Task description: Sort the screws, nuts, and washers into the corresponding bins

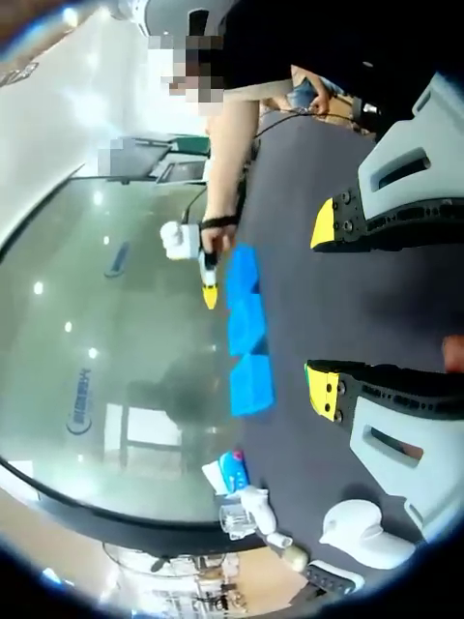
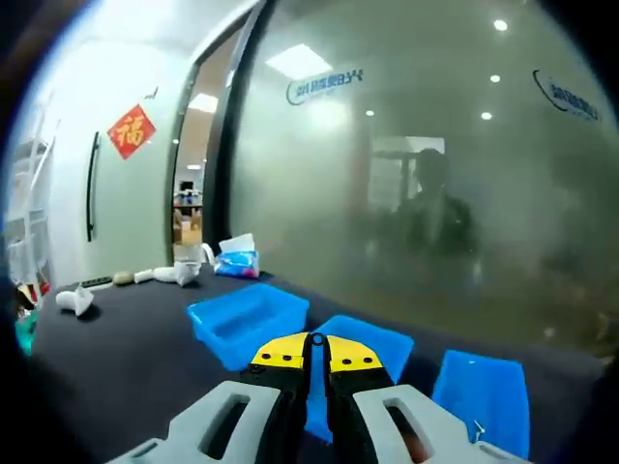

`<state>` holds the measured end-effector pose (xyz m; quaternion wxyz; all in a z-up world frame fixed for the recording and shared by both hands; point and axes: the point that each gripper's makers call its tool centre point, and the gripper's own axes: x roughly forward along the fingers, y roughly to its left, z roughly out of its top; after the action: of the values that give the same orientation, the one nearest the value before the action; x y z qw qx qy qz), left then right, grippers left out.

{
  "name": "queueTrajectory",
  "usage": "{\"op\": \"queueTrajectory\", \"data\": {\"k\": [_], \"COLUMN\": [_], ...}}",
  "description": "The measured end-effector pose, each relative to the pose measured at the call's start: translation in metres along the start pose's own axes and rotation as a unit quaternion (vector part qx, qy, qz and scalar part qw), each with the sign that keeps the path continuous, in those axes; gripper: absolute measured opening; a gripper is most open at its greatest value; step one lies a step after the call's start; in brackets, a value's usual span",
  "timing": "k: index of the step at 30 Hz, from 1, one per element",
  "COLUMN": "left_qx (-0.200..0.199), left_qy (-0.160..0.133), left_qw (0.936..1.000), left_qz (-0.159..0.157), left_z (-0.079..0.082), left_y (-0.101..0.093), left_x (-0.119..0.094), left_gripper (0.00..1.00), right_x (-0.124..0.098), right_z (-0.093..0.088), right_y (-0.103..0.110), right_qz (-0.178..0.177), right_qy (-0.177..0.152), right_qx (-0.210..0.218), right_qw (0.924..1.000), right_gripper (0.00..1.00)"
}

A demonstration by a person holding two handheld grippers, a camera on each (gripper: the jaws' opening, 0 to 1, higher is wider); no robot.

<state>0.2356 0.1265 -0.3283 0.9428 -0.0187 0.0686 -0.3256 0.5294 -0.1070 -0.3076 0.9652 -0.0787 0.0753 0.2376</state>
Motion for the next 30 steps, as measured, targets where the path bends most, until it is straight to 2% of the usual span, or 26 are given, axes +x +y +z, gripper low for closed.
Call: {"op": "queueTrajectory", "data": {"k": [6,14,17,19,21,30], "left_qx": [0.002,0.002,0.003,0.003,0.003,0.003], "left_qy": [-0.002,-0.004,-0.004,-0.003,-0.003,-0.004], "left_qw": [1.0,1.0,1.0,1.0,1.0,1.0], "left_qz": [-0.001,-0.003,-0.003,-0.003,-0.004,-0.004], "left_z": [0.002,0.004,0.004,0.004,0.004,0.004], "left_y": [-0.001,-0.003,-0.004,-0.004,-0.005,-0.005], "left_x": [-0.001,-0.001,-0.001,0.0,0.0,0.001], "left_gripper": [0.43,0.43,0.43,0.43,0.43,0.44], "right_x": [0.017,0.021,0.02,0.018,0.016,-0.01], "right_z": [-0.008,-0.021,-0.023,-0.023,-0.023,-0.021], "right_y": [-0.009,-0.007,-0.004,-0.004,-0.003,0.001], "right_qz": [-0.015,-0.018,-0.012,-0.014,-0.012,-0.01], "right_qy": [0.02,0.034,0.034,0.033,0.029,0.015], "right_qx": [-0.002,0.003,-0.001,-0.011,-0.012,-0.006], "right_qw": [0.9997,0.9993,0.9994,0.9993,0.9994,0.9998], "right_gripper": [0.03,0.04,0.07,0.17,0.21,0.23]}}
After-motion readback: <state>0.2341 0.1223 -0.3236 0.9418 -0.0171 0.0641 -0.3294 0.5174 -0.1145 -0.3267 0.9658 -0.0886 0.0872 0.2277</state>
